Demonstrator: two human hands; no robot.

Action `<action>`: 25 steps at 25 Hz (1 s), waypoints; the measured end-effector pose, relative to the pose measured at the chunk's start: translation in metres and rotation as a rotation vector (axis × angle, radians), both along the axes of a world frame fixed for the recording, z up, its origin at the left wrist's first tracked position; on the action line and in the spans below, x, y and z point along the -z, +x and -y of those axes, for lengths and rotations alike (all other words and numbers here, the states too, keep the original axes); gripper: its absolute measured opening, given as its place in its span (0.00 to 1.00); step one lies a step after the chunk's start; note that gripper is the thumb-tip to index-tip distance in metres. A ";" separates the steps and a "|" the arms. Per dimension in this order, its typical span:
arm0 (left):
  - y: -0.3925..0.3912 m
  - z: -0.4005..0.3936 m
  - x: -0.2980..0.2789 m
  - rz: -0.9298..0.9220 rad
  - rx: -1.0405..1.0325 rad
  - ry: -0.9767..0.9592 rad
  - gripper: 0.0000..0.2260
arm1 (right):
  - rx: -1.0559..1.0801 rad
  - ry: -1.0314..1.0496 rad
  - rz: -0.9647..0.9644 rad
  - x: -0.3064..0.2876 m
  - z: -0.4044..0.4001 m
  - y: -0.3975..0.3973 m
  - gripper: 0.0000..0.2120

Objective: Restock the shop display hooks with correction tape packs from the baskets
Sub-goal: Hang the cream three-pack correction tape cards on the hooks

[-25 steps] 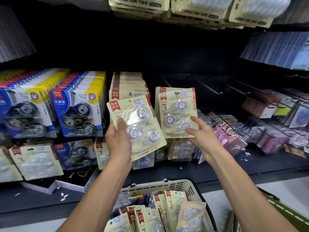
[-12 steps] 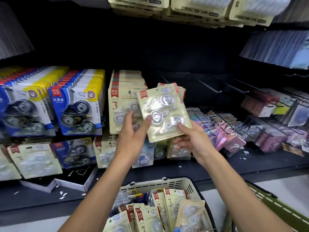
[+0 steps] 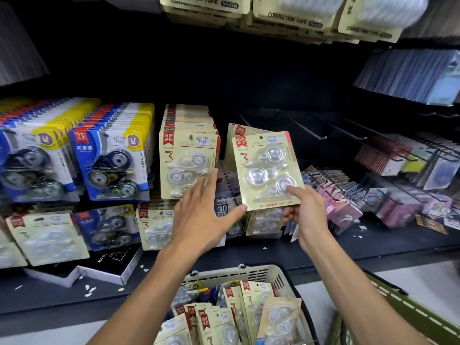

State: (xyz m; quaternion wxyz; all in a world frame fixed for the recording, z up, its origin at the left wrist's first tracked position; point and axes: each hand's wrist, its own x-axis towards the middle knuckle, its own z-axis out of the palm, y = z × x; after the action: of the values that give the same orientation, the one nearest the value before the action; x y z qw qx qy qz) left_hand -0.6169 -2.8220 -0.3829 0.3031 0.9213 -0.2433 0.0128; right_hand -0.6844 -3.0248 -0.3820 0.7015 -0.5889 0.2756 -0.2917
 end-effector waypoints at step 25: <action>0.001 0.003 0.005 0.031 -0.005 -0.036 0.46 | 0.043 -0.053 0.032 -0.003 0.001 -0.004 0.07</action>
State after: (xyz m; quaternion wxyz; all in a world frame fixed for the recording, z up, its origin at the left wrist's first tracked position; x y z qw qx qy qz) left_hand -0.6160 -2.8252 -0.3877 0.3156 0.9160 -0.2454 0.0322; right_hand -0.6881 -3.0255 -0.3793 0.6839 -0.5963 0.2689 -0.3232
